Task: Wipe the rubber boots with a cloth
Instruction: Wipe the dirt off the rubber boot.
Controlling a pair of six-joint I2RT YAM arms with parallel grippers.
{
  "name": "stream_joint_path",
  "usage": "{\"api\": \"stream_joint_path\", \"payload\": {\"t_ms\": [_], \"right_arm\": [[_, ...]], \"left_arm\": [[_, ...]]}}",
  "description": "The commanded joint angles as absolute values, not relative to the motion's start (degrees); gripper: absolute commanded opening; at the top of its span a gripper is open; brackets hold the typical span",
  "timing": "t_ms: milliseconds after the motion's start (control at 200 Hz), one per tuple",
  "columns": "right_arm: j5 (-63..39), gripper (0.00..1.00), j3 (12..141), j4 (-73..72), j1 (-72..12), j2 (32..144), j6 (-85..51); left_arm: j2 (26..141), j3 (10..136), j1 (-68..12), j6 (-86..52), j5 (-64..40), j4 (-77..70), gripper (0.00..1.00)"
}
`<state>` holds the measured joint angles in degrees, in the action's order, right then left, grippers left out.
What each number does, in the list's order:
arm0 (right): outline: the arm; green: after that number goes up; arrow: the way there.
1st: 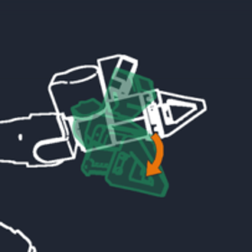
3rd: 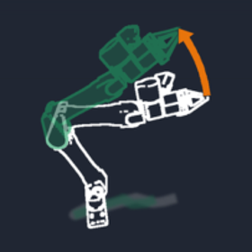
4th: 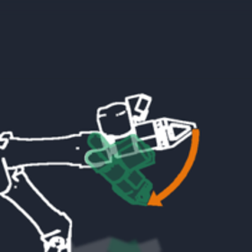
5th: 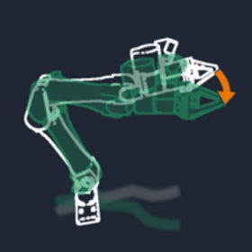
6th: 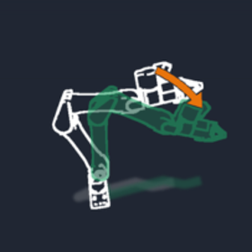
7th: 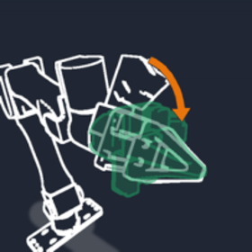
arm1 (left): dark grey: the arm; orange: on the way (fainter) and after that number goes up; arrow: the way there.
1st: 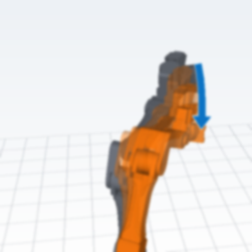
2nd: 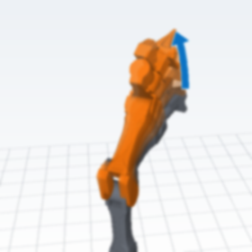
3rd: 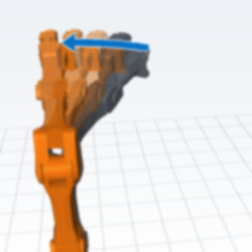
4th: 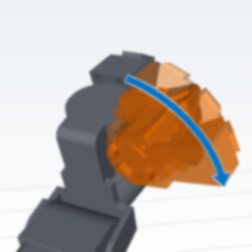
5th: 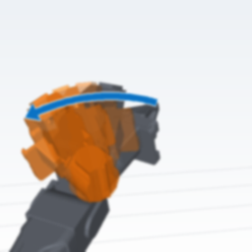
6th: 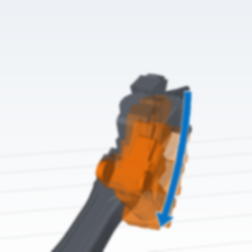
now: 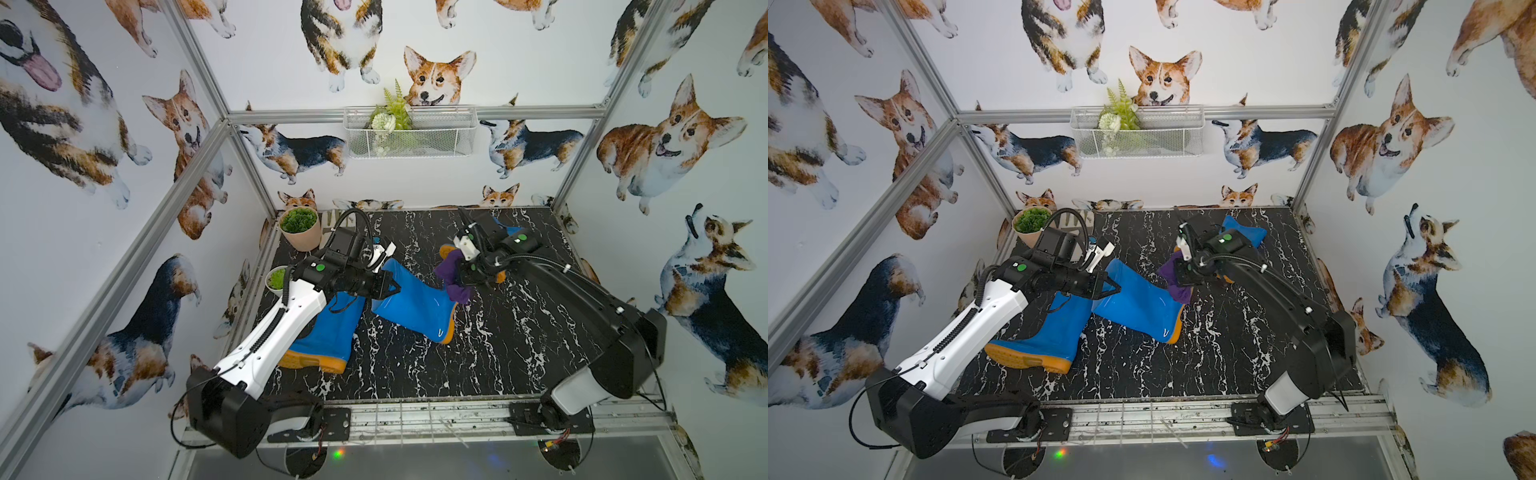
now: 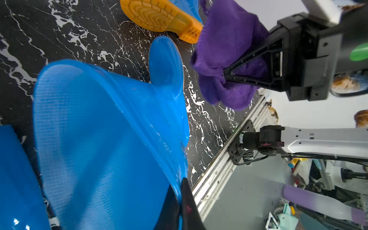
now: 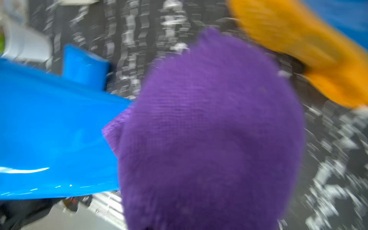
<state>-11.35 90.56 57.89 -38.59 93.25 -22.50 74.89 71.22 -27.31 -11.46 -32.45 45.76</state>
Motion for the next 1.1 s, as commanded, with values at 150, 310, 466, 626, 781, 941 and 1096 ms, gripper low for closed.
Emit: {"api": "stream_joint_path", "payload": {"t_ms": [150, 310, 466, 626, 781, 941, 1096], "right_arm": [[-19.2, 0.0, 104.0, 68.7, -44.0, 113.7, -12.8], [-17.2, 0.0, 99.0, 68.4, -36.4, 115.6, -14.3], [-11.1, 0.0, 99.4, 68.9, -29.7, 114.8, -13.7], [-5.9, 0.0, 104.2, 69.3, -28.2, 113.6, -13.9], [-8.4, 0.0, 105.7, 68.5, -29.7, 111.4, -13.8], [-15.5, 0.0, 109.3, 70.8, -35.5, 113.7, -10.4], [-17.2, 0.0, 113.7, 76.3, -38.2, 121.4, -6.5]], "left_arm": [[74.3, 69.5, -27.4, -8.9, -30.4, 46.7, 0.0], [72.9, 67.6, -27.5, -9.0, -29.4, 46.8, 0.0], [72.2, 66.2, -27.4, -10.6, -28.7, 45.3, 0.0], [72.3, 65.8, -27.4, -11.6, -29.0, 44.3, 0.0], [72.5, 65.9, -27.4, -11.7, -29.2, 44.1, 0.0], [73.4, 66.1, -27.4, -11.9, -29.8, 43.7, 0.0], [73.6, 66.5, -27.5, -12.0, -30.0, 43.8, 0.0]]}}
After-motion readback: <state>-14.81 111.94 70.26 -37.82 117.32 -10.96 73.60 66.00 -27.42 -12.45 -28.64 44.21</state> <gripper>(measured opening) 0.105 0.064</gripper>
